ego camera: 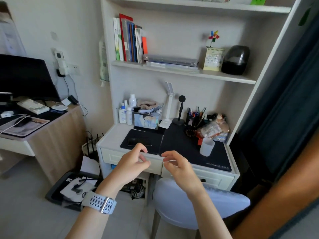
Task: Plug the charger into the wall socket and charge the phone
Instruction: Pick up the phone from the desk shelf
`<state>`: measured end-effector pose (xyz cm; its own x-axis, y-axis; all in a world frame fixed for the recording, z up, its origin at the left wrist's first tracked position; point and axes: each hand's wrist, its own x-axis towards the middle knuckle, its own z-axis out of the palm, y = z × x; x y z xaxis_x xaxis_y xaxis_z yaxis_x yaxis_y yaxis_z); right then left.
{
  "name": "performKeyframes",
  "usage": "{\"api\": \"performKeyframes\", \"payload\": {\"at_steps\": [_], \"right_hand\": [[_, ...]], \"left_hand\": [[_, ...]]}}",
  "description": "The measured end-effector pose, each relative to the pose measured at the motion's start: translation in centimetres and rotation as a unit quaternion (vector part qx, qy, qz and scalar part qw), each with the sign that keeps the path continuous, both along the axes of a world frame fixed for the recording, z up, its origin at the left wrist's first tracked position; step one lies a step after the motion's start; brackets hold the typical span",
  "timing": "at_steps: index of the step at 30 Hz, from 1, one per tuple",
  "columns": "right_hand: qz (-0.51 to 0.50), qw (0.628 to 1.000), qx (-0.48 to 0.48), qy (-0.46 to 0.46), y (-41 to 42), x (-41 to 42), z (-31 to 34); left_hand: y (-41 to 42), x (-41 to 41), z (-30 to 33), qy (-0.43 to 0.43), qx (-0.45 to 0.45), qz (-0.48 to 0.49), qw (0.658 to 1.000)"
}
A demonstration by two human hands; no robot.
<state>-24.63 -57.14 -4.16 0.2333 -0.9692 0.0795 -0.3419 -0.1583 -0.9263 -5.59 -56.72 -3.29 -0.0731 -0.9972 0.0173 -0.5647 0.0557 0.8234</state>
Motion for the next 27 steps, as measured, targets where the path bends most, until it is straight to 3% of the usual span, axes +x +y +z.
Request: {"api": "performKeyframes", "payload": {"at_steps": [8,15,22,27], "right_hand": [[0.047,0.998,0.002,0.042,-11.1,5.8,-2.5],[0.059,0.979,0.022,0.192,-25.2,8.7,-7.7],[0.097,0.902,-0.021,0.421,-34.4,11.4,-14.5],[0.143,0.841,0.011,0.522,-37.8,11.5,-18.8]], "left_hand": [[-9.7,4.5,-4.2,-0.032,0.046,0.042,0.998],[-22.4,8.1,-10.3,-0.214,0.095,0.074,0.969],[-29.8,10.1,-16.3,-0.367,0.142,0.05,0.918],[-33.0,11.3,-20.2,-0.435,0.141,0.039,0.888]]}}
